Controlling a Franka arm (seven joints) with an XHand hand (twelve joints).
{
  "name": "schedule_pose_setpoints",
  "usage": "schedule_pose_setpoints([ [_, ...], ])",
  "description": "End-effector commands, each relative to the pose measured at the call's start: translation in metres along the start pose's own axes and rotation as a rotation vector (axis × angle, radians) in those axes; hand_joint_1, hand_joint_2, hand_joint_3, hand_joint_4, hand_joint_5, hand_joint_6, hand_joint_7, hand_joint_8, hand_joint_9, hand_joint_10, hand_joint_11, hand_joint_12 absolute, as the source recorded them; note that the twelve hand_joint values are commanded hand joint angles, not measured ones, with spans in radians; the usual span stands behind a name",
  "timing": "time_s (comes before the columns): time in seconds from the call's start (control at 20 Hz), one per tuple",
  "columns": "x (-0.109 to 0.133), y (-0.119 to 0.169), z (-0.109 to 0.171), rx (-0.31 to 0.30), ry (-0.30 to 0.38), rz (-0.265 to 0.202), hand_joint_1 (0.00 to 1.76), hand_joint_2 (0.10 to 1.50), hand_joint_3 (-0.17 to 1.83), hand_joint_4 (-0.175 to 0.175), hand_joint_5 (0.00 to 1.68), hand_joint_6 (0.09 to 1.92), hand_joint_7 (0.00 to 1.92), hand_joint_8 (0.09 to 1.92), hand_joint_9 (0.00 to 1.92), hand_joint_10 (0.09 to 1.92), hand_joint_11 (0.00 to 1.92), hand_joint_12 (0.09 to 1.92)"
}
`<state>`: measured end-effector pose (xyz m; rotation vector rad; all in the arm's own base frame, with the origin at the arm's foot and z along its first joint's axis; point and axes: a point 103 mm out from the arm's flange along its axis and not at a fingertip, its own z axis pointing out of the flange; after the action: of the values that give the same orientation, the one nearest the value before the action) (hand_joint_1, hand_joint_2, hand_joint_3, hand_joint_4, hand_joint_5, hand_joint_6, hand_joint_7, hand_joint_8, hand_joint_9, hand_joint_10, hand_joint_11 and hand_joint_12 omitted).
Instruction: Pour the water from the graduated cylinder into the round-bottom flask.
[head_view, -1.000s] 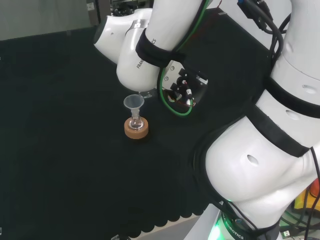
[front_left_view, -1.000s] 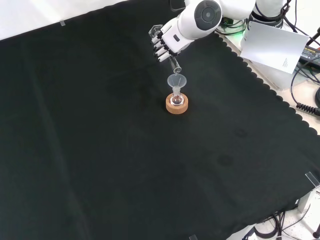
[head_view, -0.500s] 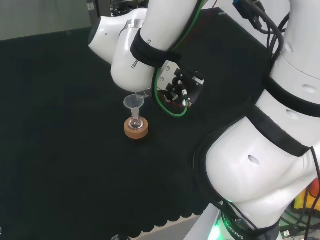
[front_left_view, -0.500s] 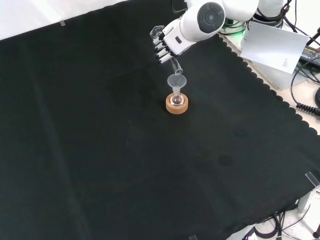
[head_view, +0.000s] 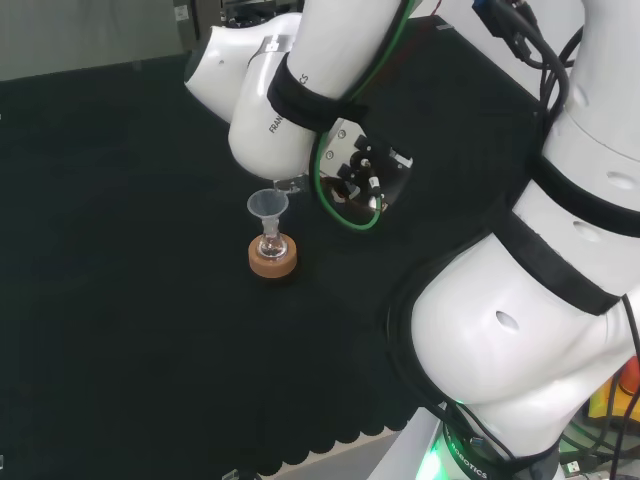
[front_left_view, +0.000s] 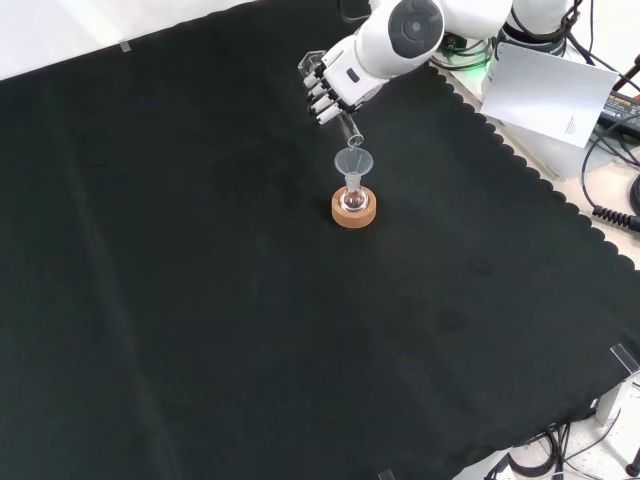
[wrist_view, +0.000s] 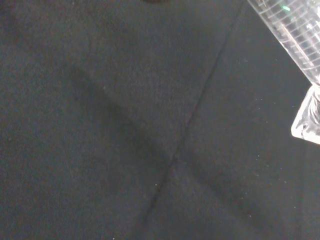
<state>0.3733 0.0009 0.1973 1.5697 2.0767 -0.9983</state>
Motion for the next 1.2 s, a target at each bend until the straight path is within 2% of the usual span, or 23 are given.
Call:
schedule_pose_setpoints([
  [0.05,-0.004,-0.002,0.001,-0.019,0.098,0.006,1.09,1.17,0.00,-0.074,0.89,1.15,1.07,0.54,1.39,0.09,1.29,0.72],
  [0.65,-0.015,-0.004,0.001,-0.125,0.373,0.028,1.09,1.17,0.00,-0.074,0.89,1.15,1.07,0.54,1.39,0.09,1.29,0.73],
  [0.9,-0.015,0.003,0.001,-0.159,0.517,0.027,1.09,1.17,0.00,-0.073,0.89,1.15,1.07,0.54,1.39,0.09,1.29,0.73],
  [1.05,-0.017,0.008,0.003,-0.198,0.634,0.019,1.09,1.17,0.00,-0.072,0.89,1.15,1.07,0.54,1.39,0.09,1.29,0.73],
  [1.2,-0.016,0.012,0.002,-0.231,0.669,0.008,1.09,1.17,0.00,-0.072,0.89,1.15,1.07,0.54,1.39,0.09,1.30,0.73],
])
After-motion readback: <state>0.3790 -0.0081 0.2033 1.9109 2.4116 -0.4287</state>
